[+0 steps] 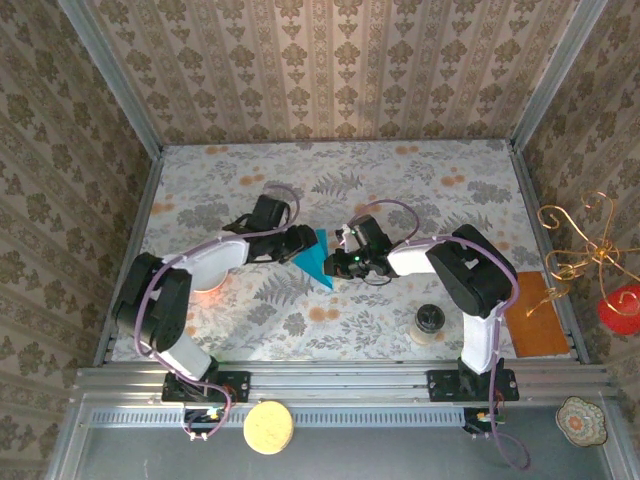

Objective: Fold a paper plane with a square sheet of paper (pick it up from the middle)

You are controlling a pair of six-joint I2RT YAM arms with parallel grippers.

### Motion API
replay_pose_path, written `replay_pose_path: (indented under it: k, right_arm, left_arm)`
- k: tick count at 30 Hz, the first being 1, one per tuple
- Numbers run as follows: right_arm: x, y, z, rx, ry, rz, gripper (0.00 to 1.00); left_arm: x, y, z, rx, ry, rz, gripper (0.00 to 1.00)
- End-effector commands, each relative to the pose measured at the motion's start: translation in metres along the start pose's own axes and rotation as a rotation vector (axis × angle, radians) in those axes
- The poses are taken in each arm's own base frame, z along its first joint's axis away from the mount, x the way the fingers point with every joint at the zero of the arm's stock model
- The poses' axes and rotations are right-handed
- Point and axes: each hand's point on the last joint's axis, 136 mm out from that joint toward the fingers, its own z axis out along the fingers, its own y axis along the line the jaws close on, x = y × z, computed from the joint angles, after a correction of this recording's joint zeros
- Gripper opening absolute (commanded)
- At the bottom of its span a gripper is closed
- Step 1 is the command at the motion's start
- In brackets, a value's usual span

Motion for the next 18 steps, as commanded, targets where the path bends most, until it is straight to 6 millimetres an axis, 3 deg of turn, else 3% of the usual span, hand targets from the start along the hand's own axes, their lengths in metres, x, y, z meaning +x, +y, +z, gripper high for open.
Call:
replay_pose_path:
  k: [1,7,11,18]
  right_arm:
    - [0.018,-0.022,0.005,0.036,0.064,0.086,0.13]
    - [0.019,-0.026,0.003,0.026,0.059,0.093,0.12]
    - [0.019,-0.028,0.001,0.025,0.052,0.073,0.12]
    - [0.020,-0.022,-0.004,0.021,0.064,-0.008,0.14]
  left_arm:
    - [-0.004,-0.009,0.000,0.100,-0.007,0.007,0.55]
    - [0.001,-0.011,0.017,0.160,0.051,-0.012,0.36]
    - [0.004,-0.001,0.025,0.133,0.074,-0.033,0.35]
    - [0.017,0.036,0.029,-0.083,0.131,0.027,0.43]
